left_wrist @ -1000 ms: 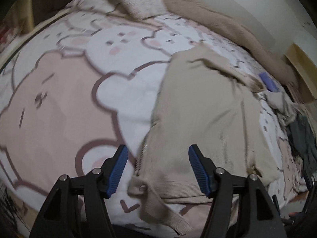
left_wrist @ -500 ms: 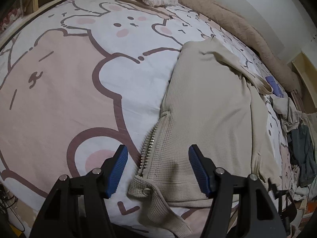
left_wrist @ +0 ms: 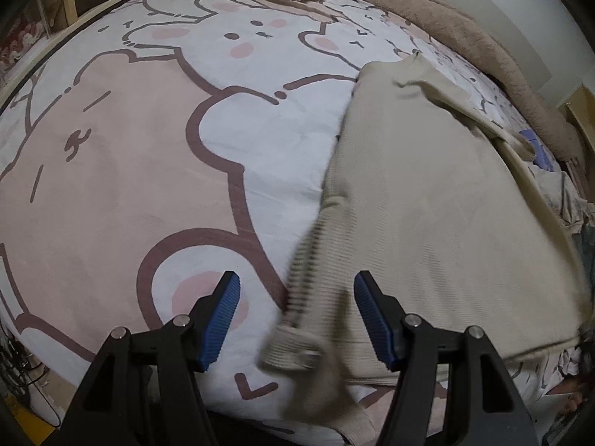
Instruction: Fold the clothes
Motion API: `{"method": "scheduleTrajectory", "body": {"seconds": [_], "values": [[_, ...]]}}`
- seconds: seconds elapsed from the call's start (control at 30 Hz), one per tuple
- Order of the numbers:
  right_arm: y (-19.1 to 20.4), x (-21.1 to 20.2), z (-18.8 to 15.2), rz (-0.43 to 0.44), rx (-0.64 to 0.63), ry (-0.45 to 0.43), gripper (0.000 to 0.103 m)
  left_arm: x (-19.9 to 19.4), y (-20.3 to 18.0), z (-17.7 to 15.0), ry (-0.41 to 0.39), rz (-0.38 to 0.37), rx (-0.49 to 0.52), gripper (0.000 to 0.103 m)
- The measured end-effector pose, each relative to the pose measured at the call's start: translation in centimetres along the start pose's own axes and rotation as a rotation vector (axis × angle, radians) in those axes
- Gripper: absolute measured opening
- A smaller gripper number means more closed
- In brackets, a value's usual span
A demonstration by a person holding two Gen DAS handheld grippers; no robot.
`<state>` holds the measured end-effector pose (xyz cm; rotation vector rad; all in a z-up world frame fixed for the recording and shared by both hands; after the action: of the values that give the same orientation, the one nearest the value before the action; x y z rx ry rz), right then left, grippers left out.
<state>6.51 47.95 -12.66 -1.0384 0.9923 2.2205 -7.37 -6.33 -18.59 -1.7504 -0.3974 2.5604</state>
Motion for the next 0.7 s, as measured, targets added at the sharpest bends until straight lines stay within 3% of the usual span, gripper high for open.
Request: {"method": "scheduleTrajectory", "body": {"seconds": [0.13, 0.2, 0.5, 0.57, 0.67, 0.7], "values": [[-2.9, 4.9, -3.3, -0.011, 0.083, 0.168, 0.007, 0.9, 0.5, -0.3, 0.048, 0.033, -0.021, 0.065], [-3.5, 4.7, -2.9, 0.040, 0.128, 0.155, 0.007, 1.5, 0.6, -0.6, 0.087, 0.051, -0.028, 0.075], [-4.3, 4.6, -3.1, 0.100, 0.169, 0.170, 0.007, 3.8, -0.4, -0.6, 0.127, 0.210, 0.066, 0.088], [-4.5, 5.0, -3.3, 0.104, 0.172, 0.169, 0.007, 3.6, -0.4, -0.6, 0.139, 0.159, 0.054, 0.088], [-4.3, 5.1, -3.2, 0.106, 0.168, 0.167, 0.007, 3.2, -0.3, -0.5, 0.159, 0.065, 0.032, 0.053], [-4.3, 5.1, -3.2, 0.106, 0.167, 0.166, 0.007, 3.1, -0.3, -0.5, 0.166, 0.033, 0.024, 0.029]]}}
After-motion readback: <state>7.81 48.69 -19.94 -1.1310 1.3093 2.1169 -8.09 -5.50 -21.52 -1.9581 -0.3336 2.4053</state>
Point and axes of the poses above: each gripper's, at about its wrist camera, not at the fingertips, and x roughly the way its jaws point, y to its left, z to its top, the point moved 7 cm from there along x, roughly the way its jaws point, and after that the axes turned 1 degree about -z, right-handed, at the moved point
